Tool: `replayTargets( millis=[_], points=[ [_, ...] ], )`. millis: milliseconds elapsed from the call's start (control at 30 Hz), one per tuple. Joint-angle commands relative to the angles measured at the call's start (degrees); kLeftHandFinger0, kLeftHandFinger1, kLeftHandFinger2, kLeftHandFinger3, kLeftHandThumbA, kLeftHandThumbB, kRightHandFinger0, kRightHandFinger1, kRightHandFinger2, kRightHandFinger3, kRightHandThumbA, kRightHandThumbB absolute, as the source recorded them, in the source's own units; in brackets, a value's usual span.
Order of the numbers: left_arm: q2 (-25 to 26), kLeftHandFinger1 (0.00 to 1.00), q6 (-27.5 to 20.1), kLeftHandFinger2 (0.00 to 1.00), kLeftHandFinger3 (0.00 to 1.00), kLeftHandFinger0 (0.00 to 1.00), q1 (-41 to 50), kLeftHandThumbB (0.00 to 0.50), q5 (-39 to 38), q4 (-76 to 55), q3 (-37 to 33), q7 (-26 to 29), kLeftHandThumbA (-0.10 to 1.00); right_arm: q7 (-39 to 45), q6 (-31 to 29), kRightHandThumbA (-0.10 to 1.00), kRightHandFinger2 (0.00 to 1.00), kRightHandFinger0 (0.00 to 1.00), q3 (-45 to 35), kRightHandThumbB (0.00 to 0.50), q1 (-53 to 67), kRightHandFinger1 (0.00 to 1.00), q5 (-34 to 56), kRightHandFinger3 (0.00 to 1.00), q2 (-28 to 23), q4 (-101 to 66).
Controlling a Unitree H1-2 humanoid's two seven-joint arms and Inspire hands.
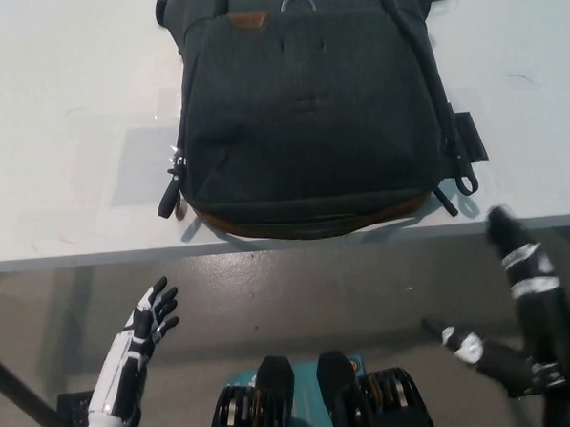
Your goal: A bag is kept in the middle of the table with its flap loosely closed and the robot uses its right hand to adjust it and opens it
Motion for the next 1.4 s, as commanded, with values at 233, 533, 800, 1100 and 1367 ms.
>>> replayTargets(
  millis=[233, 533, 800, 1100, 1367],
  points=[
    [0.79, 1.0, -0.82, 1.0, 1.0, 1.0, 1.19, 0.118, -0.09, -2.57, -1.14, -1.2, 1.0, -0.17, 12.42, 1.0, 1.0, 1.0, -6.86, 0.33, -21.76, 1.0, 10.11, 1.0, -4.31, -0.21],
    [1.06, 1.0, -1.63, 1.0, 1.0, 1.0, 0.83, 0.129, 0.46, -1.94, -1.34, -1.39, 1.0, 3.92, 21.5, 1.0, 1.0, 1.0, -9.77, 0.258, -37.8, 1.0, 19.9, 1.0, -7.25, 15.37],
    [0.99, 1.0, -2.44, 1.0, 1.0, 1.0, 0.75, 0.155, 0.48, -0.63, -1.54, -1.28, 1.0, 7.41, 29.6, 1.0, 1.0, 1.0, -12.12, 0.371, -49.68, 1.0, 28.9, 1.0, -5.05, 31.1],
    [1.22, 1.0, -1.93, 1.0, 1.0, 1.0, 0.91, 0.117, 0.49, -0.96, -1.75, -1.52, 1.0, 14.92, 40.79, 1.0, 1.0, 1.0, -18.69, 0.447, -57.04, 1.0, 41.68, 1.0, -2.99, 45.24],
    [1.49, 1.0, -1.37, 1.0, 1.0, 1.0, 0.37, 0.128, 0.61, -1.08, -1.95, -1.53, 1.0, 19.08, 41.99, 1.0, 1.0, 1.0, -16.41, 0.489, -56.36, 1.0, 40.3, 1.0, -2.51, 47.76]
  ],
)
